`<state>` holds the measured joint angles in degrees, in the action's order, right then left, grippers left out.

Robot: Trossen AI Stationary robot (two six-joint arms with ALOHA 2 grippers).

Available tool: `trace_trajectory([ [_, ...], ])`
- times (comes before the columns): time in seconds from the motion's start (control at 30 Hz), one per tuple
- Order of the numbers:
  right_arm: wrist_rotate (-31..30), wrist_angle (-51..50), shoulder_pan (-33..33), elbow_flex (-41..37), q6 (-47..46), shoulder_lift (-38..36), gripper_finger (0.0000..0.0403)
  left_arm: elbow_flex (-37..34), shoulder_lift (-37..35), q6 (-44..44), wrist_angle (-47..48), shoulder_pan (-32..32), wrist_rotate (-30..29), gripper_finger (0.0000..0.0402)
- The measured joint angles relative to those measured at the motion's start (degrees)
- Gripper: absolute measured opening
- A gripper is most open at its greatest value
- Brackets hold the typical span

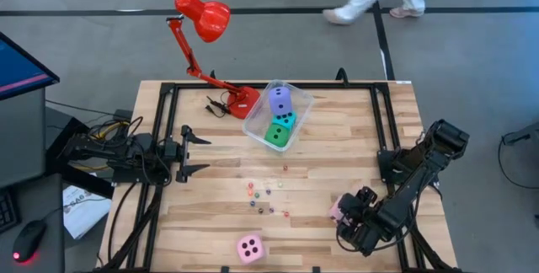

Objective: Pick & Place Dice
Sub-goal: Put the right pink dice into the transparent bin

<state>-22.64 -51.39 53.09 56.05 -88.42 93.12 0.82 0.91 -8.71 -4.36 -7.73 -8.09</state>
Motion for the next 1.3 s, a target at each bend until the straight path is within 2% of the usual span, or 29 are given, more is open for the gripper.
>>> trace_trajectory([
  [0.27, -2.5, 0.9, -1.3, -0.1, 1.9, 0.1, 0.0400, 0.0, 0.0, 0.0, 0.0, 0.0, 0.0, 0.0333],
  [0.87, -2.3, 1.1, -4.6, -0.1, 2.1, 0.1, 0.0400, 0.0, 0.0, 0.0, 0.0, 0.0, 0.0, 0.0333],
  [1.13, -1.0, 1.5, -5.6, 0.0, 4.8, 0.0, 0.0400, 0.0, 0.0, 0.0, 0.0, 0.0, 0.0, 0.0333],
  [1.3, 2.0, 1.5, -6.5, 0.0, 4.8, -0.1, 0.0400, 0.0, 0.0, 0.0, 0.0, 0.0, 0.0, 0.0333],
])
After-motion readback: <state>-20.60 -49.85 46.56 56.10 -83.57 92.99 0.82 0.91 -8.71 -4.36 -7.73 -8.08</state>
